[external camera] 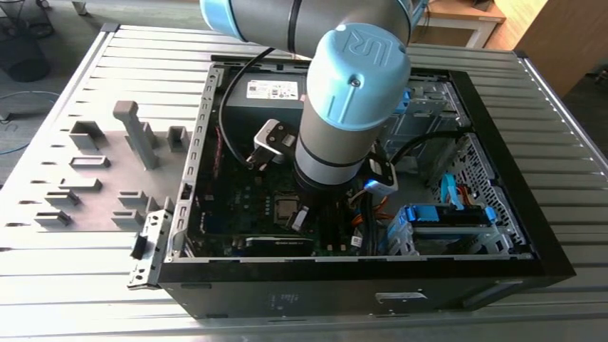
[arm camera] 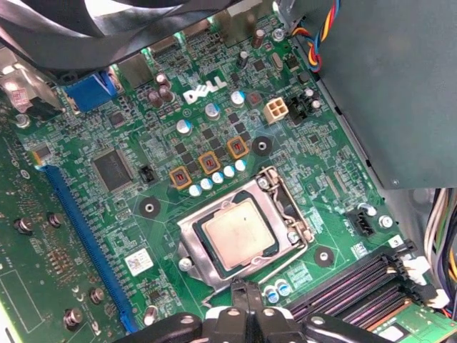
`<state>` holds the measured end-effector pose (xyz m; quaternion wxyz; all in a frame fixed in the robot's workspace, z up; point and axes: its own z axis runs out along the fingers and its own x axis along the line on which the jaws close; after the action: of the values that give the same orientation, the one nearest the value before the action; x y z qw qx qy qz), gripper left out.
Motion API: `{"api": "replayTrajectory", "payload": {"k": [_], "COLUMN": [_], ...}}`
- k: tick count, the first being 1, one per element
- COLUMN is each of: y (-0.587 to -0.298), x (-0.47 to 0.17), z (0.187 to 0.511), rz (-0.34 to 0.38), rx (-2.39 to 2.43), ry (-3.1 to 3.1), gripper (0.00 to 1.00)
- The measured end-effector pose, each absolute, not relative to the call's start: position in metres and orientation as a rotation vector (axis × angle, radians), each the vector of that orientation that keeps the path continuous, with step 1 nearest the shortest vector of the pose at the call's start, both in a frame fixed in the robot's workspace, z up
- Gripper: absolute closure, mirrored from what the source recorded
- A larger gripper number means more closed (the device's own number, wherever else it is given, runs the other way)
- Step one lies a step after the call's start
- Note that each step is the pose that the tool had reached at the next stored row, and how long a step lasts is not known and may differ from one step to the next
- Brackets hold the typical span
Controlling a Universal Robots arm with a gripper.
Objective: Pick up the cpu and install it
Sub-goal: 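Install the first cpu locking lever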
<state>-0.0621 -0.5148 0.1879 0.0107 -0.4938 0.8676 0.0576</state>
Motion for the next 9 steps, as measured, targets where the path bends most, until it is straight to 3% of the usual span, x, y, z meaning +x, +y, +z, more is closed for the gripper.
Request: {"api": "replayTrajectory", "payload": {"k": [9], "y": [-0.5149], "x": [-0.0608], "z": [0.188], "rz": [0.18], "rx": [-1.54], "ry": [2.707], "gripper": [0.89]}}
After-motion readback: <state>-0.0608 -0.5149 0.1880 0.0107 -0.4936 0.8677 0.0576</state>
